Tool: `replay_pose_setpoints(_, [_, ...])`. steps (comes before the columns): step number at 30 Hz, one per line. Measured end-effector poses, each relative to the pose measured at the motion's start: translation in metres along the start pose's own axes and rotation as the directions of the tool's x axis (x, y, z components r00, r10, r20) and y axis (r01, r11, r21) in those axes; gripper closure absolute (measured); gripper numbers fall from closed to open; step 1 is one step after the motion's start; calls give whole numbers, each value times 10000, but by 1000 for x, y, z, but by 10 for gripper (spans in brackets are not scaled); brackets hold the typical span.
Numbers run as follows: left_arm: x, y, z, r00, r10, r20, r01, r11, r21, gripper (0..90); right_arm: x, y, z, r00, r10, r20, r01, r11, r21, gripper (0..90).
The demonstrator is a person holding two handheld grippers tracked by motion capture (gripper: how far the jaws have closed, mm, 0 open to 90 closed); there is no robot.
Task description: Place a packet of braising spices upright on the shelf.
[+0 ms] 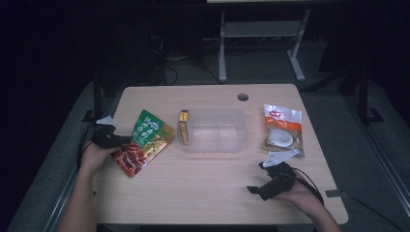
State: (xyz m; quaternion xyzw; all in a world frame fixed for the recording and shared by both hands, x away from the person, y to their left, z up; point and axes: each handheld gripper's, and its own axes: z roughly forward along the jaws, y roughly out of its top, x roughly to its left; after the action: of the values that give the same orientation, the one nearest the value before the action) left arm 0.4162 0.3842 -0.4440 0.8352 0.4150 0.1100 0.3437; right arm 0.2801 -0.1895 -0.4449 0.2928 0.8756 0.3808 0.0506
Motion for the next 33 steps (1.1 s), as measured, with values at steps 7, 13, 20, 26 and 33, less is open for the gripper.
replay_pose_setpoints(7, [-4,1,-24,9998,103,-140,-113,9976,-690,895,3,0,0,9999,-44,-131,46,9999,104,24])
replay_pose_setpoints(13, [-16,3,-43,9990,362,-256,-389,9927,-1140,894,3,1,-1,9996,-87,-262,91,9999,140,24])
replay_pose_setpoints(20, [-30,6,-66,9990,440,28,-427,9822,-1831,894,2,1,-3,9995,-27,-316,29,10000,61,58])
replay_pose_setpoints(26, [-45,6,-80,9971,750,159,-706,9795,-1886,894,1,1,-4,9990,36,-445,-34,10000,41,63])
replay_pose_setpoints(33, [-71,16,-97,9882,1479,403,-1360,9671,-2150,895,0,1,-4,9984,99,-551,-97,9999,35,84])
